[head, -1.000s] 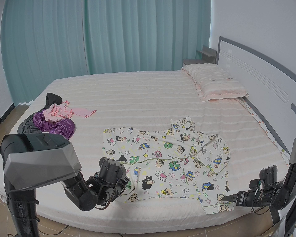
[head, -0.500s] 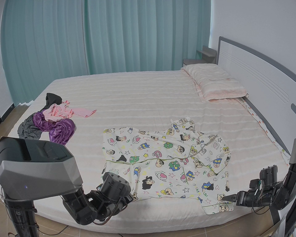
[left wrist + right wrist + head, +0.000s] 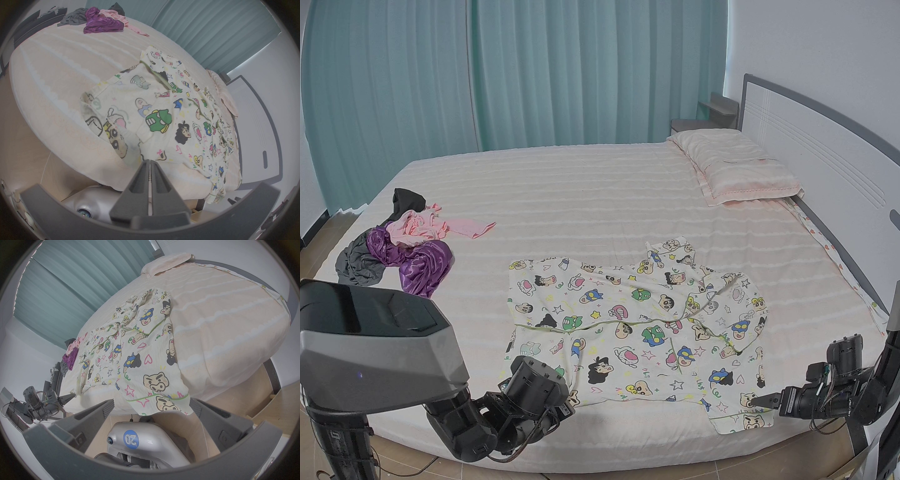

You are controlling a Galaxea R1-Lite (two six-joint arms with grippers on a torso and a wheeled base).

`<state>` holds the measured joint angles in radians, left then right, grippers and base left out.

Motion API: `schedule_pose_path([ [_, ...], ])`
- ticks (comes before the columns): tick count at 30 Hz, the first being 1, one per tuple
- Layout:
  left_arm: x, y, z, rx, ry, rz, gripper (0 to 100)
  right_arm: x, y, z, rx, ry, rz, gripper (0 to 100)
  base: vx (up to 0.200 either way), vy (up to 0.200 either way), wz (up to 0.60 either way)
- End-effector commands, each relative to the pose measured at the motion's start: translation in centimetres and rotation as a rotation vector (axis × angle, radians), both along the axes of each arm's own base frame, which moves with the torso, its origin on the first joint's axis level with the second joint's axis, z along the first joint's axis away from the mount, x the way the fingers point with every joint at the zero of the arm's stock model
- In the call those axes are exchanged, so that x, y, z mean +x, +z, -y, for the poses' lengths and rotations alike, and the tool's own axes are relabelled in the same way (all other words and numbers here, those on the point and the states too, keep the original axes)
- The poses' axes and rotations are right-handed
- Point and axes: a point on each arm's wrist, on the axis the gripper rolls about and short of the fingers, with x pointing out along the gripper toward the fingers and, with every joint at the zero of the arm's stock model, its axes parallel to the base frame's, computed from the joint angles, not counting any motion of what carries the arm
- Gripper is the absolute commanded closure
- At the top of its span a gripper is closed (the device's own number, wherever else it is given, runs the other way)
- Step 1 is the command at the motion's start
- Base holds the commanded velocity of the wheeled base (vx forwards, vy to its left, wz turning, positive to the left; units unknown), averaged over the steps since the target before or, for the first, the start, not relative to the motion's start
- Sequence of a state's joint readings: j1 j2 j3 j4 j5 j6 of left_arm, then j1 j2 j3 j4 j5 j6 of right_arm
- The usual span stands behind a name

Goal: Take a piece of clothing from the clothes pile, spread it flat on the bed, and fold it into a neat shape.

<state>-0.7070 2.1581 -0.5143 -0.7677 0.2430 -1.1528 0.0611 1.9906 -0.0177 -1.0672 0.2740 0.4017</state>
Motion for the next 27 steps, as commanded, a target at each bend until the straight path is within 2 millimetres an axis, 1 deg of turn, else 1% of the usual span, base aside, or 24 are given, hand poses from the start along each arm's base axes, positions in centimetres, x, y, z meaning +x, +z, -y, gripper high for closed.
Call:
schedule_pose_path([
  [1,-0.5,3.7,-0.3,-0.061,-0.004,0.071,100,-0.5,-0.1,0.0,-0.001,0.000,-0.018,0,0.000,0.000,0.00],
  [3,-0.7,4.7,-0.4,-0.073,-0.003,0.084,100,-0.5,-0.1,0.0,-0.001,0.000,-0.018,0,0.000,0.000,0.00],
  [6,-1.0,6.7,-1.0,-0.096,0.006,0.112,100,-0.5,-0.1,0.0,-0.001,0.000,-0.018,0,0.000,0.000,0.00],
  [8,-0.9,7.4,-1.5,-0.106,0.017,0.124,100,-0.5,-0.1,0.0,-0.001,0.000,-0.018,0,0.000,0.000,0.00],
  [10,-0.7,7.4,-1.8,-0.096,0.029,0.125,100,-0.5,-0.1,0.0,-0.002,0.000,-0.016,0,0.000,0.000,0.00],
  [12,0.1,7.0,-2.7,-0.057,0.042,0.124,100,-0.5,-0.1,0.0,-0.001,0.000,-0.018,0,0.000,0.000,0.00],
  [15,1.0,4.9,-3.4,0.002,0.069,0.070,100,-0.5,-0.1,0.0,-0.002,0.000,-0.016,0,0.000,0.000,0.00],
  [16,1.0,4.9,-3.4,0.002,0.069,0.070,100,-0.5,-0.1,0.0,-0.002,0.000,-0.016,0,0.000,0.000,0.00],
  [17,1.5,3.3,-3.8,0.038,0.083,0.026,100,-0.5,-0.1,0.0,-0.002,0.000,-0.016,0,0.000,0.000,0.00],
  [19,1.8,1.9,-3.8,0.073,0.079,-0.010,100,-0.5,-0.1,0.0,-0.001,0.000,-0.018,0,0.000,0.000,0.00],
  [23,2.7,-0.5,-3.3,0.126,0.063,-0.053,100,-0.5,-0.1,0.0,-0.001,0.000,-0.018,0,0.000,0.000,0.00],
  [24,2.7,-0.5,-3.3,0.126,0.063,-0.053,100,-0.5,-0.1,0.0,-0.001,0.000,-0.018,0,0.000,0.000,0.00],
  [25,3.1,-1.5,-3.1,0.159,0.044,-0.062,100,-0.5,-0.1,0.0,-0.002,0.000,-0.016,0,0.000,0.000,0.00],
  [27,3.4,-2.0,-3.0,0.192,0.032,-0.062,100,-0.5,-0.1,0.0,-0.002,0.000,-0.016,0,0.000,0.000,0.00],
])
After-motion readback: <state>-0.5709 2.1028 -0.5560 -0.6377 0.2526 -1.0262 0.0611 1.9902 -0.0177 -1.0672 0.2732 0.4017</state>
